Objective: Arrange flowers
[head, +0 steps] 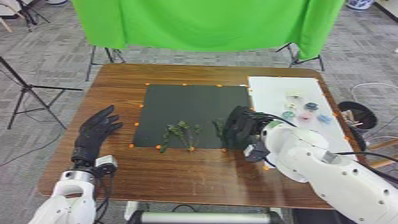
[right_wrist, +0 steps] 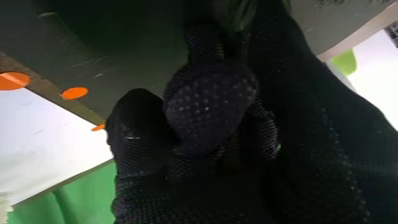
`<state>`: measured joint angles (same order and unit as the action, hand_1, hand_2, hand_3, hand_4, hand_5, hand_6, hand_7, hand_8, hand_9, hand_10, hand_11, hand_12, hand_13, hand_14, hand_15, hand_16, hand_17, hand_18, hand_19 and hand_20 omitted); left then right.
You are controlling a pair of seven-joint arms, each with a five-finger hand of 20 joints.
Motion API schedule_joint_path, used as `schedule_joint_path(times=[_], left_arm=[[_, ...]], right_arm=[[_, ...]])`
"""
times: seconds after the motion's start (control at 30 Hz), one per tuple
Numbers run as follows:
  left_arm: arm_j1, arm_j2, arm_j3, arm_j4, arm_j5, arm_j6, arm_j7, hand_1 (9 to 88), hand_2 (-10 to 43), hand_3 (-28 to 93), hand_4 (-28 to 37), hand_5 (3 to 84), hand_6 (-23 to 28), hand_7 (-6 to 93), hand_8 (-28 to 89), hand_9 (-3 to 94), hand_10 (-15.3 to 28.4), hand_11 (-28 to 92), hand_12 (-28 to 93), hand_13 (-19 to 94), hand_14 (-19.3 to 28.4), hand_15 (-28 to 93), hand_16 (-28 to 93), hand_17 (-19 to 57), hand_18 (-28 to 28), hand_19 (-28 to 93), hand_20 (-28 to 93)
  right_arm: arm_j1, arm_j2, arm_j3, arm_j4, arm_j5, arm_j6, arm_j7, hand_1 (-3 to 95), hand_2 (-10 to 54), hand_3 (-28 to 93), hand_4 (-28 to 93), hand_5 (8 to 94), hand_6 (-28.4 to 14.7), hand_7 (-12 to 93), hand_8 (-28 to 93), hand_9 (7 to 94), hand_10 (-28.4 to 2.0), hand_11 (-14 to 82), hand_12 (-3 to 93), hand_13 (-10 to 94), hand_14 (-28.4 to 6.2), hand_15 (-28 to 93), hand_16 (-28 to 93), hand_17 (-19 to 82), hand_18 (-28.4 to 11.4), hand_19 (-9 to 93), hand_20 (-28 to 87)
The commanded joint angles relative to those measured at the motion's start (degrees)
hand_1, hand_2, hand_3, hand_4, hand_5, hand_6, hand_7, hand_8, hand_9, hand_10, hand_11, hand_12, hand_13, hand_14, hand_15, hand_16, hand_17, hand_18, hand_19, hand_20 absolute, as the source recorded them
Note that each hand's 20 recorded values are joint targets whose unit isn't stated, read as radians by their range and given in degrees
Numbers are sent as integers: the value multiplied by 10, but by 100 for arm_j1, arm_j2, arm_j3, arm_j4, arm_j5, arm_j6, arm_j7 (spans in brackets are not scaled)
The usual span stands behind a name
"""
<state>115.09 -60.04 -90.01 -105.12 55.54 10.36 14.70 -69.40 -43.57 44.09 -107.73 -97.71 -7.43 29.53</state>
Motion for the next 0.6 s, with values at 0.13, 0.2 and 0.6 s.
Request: schedule_joint_path(times=[0.13, 0.2, 0.6], left_arm=[[122, -48, 124, 73, 4, -125, -172, 297, -95, 711, -232, 393, -9, 161, -90, 418, 119, 176, 109, 370, 165, 287, 6, 62, 154, 100, 201], [104, -49, 125, 83, 11, -141, -186, 296, -95, 711, -233, 393, -10, 162, -90, 418, 119, 176, 109, 370, 166, 286, 6, 62, 155, 101, 201], [110, -45, 128, 80, 0, -119, -147, 297, -95, 711, -233, 393, -12, 164, -92, 418, 120, 175, 109, 370, 166, 287, 7, 62, 155, 101, 201]], right_arm=[[-212, -10, 517, -187, 34, -29, 175, 459, -95, 714, -125, 590, 39, 194, -104, 672, -147, 128, 164, 926, -15, 563, 303, 670, -97, 932, 472], [-284, -3, 770, -315, 34, -69, 226, 454, -95, 713, -123, 582, 42, 190, -105, 663, -151, 123, 163, 924, -16, 563, 304, 669, -97, 932, 471], [-329, 573, 1484, -412, -1555, 7, 622, 303, -95, 685, -136, 400, 5, 135, -55, 480, -176, 66, 193, 817, -64, 609, 280, 554, -158, 932, 479]])
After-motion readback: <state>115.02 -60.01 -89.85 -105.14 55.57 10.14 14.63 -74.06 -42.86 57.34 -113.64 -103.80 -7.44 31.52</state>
